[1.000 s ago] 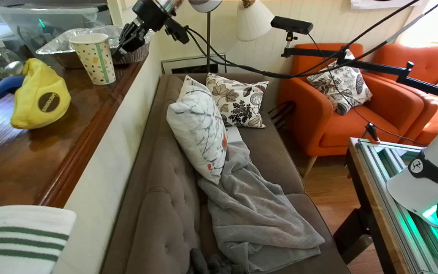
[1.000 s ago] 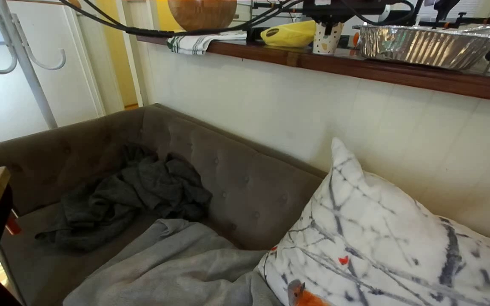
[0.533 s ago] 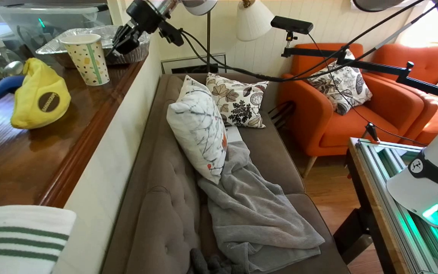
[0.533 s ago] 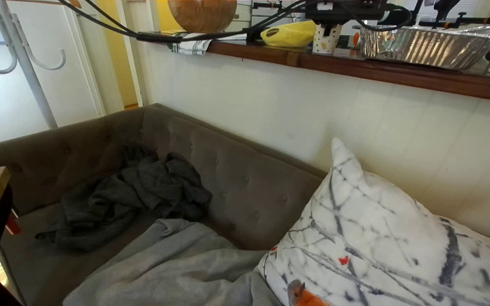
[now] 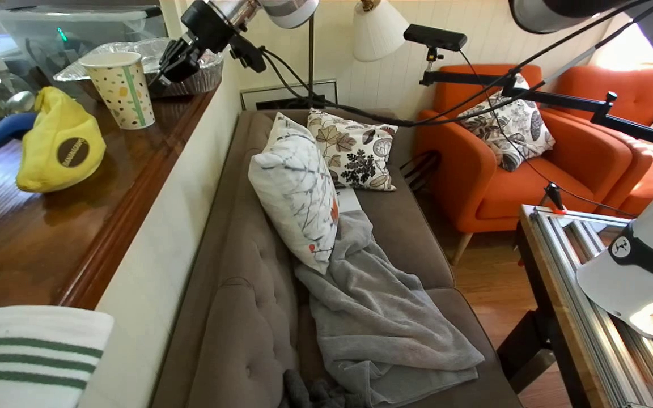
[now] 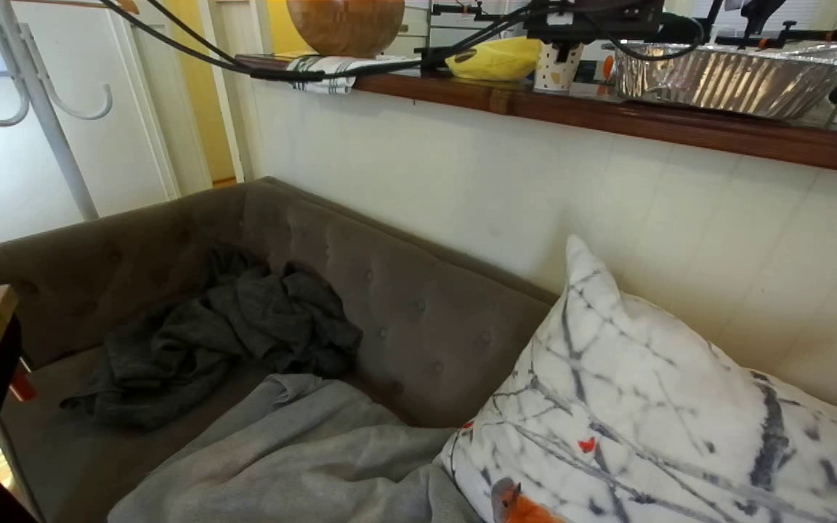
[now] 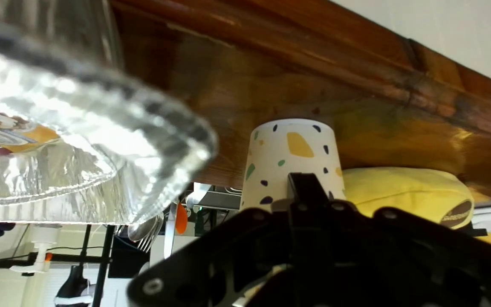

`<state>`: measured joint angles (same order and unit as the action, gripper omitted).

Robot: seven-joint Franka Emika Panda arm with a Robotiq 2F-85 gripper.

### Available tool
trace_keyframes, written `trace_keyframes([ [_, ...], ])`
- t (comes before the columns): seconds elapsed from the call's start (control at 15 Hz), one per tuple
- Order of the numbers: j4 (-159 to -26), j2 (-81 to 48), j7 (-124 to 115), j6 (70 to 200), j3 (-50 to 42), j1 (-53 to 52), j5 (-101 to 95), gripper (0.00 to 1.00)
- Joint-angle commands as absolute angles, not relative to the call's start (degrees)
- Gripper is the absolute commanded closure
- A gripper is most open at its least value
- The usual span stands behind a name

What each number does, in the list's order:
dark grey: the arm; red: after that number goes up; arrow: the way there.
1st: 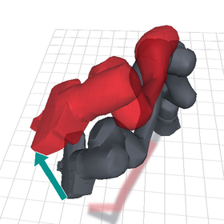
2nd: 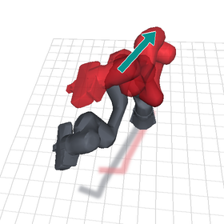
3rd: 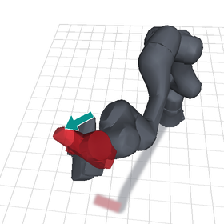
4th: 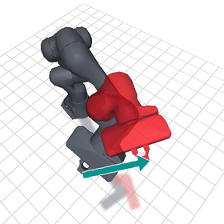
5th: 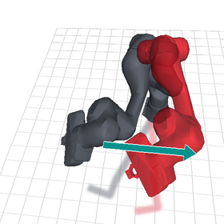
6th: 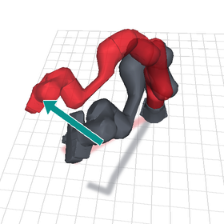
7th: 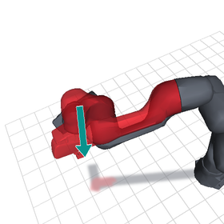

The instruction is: Push the cup forwards

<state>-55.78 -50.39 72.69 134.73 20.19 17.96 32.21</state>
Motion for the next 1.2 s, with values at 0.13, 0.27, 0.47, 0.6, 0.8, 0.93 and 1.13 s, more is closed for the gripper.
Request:
trace_keyframes([
  [0.13, -48.41, -54.62, 72.69, 132.78, 19.78, 16.7, 31.84, 1.0],
  [0.27, -47.4, -55.23, 72.56, 132.68, 19.87, 16.67, 31.86, 1.0],
  [0.47, -49.37, -53.99, 71.63, 131.95, 19.81, 16.93, 31.34, 1.0],
  [0.6, -51.96, -52.2, 70.57, 130.84, 19.65, 17.29, 31.51, 1.0],
  [0.8, -57.39, -48.35, 68.28, 129.85, 19.58, 18.41, 32.4, 1.0],
  [0.93, -62.56, -44.63, 65.45, 130.21, 19.11, 19.1, 32.66, 1.0],
  [1.13, -70.07, -38.25, 59.82, 129.66, 16.23, 18.58, 32.06, 1.0],
])
